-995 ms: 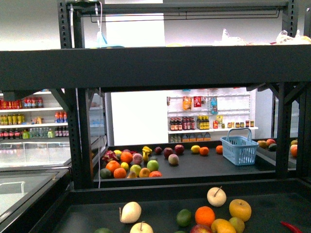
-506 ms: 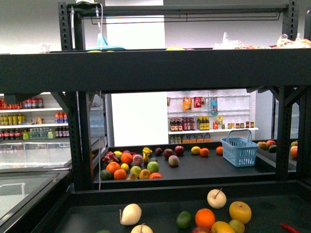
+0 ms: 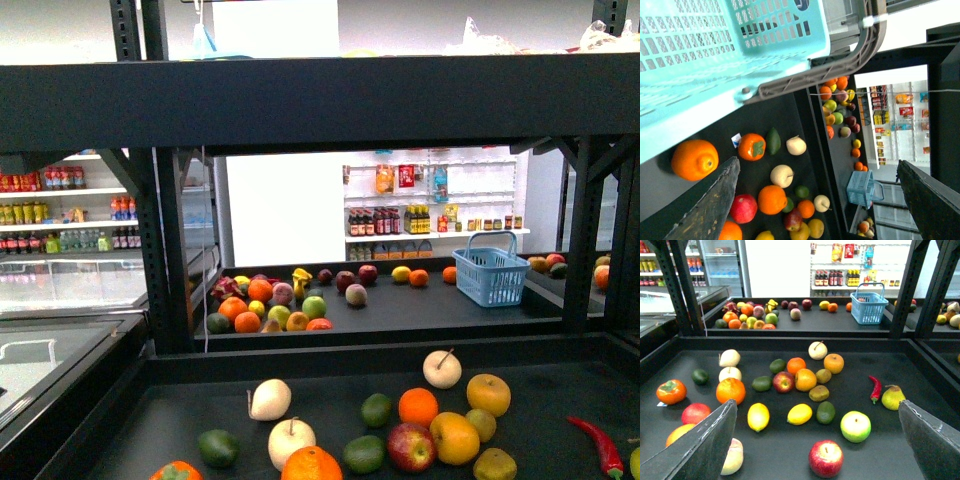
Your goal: Pick lemon from shelf
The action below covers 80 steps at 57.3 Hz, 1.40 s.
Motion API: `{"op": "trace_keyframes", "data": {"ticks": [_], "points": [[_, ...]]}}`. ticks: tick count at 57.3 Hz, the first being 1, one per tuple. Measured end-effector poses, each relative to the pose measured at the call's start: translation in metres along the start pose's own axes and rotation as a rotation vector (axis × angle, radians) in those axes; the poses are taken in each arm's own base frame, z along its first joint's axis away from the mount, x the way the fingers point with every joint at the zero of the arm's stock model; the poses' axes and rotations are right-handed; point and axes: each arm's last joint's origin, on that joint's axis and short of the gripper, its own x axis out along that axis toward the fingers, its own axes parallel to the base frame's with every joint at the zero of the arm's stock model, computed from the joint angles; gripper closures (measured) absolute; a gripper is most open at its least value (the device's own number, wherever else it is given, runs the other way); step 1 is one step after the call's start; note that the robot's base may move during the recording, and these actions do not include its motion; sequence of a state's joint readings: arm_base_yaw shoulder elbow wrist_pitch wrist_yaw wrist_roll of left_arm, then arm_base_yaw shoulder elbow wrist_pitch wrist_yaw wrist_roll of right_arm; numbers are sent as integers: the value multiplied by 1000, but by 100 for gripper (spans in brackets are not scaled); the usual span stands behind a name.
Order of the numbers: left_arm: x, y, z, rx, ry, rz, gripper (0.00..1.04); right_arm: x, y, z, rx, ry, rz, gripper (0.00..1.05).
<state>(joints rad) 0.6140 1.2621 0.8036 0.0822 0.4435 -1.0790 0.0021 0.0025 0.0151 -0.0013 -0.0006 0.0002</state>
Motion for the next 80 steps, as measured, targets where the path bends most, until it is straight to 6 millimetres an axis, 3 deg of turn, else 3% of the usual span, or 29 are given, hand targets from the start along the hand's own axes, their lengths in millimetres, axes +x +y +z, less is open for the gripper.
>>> {"op": "trace_keyframes", "data": {"ticks": [30,54,70,80], "points": [[72,-40,67,-62,-37,-46,8,0,0,0,0,0,0,7],[124,-27,90,-108,-43,-11,8,0,0,0,0,0,0,7],[141,-28,97,-106,-60,-17,8,0,0,0,0,0,0,7],[147,-27,94,-97,-60,-19,38,0,0,0,0,0,0,7]]}}
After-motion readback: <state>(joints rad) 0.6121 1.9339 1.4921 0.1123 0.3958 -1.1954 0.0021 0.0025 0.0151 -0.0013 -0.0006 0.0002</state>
